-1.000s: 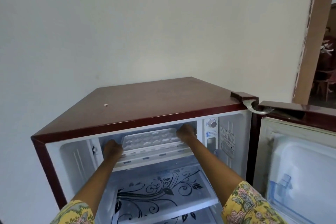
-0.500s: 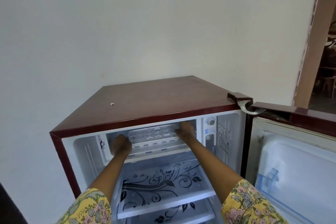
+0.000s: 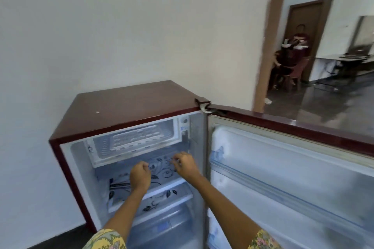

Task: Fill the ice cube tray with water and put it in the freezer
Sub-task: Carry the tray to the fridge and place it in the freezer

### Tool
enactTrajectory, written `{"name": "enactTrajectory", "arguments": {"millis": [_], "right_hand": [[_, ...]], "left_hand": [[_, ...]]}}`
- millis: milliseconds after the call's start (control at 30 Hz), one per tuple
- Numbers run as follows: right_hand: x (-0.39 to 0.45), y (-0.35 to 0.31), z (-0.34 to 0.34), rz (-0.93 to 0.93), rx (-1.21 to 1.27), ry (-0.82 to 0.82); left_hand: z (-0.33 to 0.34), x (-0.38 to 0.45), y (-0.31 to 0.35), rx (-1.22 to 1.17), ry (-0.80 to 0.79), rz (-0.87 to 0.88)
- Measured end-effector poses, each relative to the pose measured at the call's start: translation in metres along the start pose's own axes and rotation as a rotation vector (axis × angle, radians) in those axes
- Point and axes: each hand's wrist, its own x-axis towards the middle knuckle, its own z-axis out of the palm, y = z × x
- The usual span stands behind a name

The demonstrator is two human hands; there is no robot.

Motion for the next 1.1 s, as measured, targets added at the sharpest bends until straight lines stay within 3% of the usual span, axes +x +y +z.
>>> {"name": "enactTrajectory", "arguments": {"millis": [133, 367, 567, 633, 733, 833, 1100], "right_hand": [[-0.078, -0.004, -0.059, 0.044, -0.029, 0.167], [-0.226, 0.026, -0.144, 0.262, -0.032, 0.484], [-0.341, 0.076, -0.191, 0.483, -0.084, 0.612], [-0.371, 0.095, -0.213, 0.565, -0.100, 0.613], [-0.405, 0.115, -0.242, 0.629, -0.135, 0.608], [-0.429, 0.128, -0.262, 0.672, -0.114, 0.594], [-0.472, 0.169, -0.274, 0.757, -0.043, 0.553]], "left_hand": [[0.029, -0.066, 0.049, -0.038, -0.124, 0.189], [0.065, -0.188, 0.131, -0.185, -0.337, 0.314], [0.099, -0.282, 0.201, -0.262, -0.466, 0.474], [0.111, -0.309, 0.224, -0.179, -0.549, 0.636], [0.127, -0.341, 0.255, 0.163, -0.649, 0.816], [0.138, -0.367, 0.271, 0.348, -0.637, 0.797], [0.131, -0.403, 0.248, 0.324, -0.332, 0.664]]}}
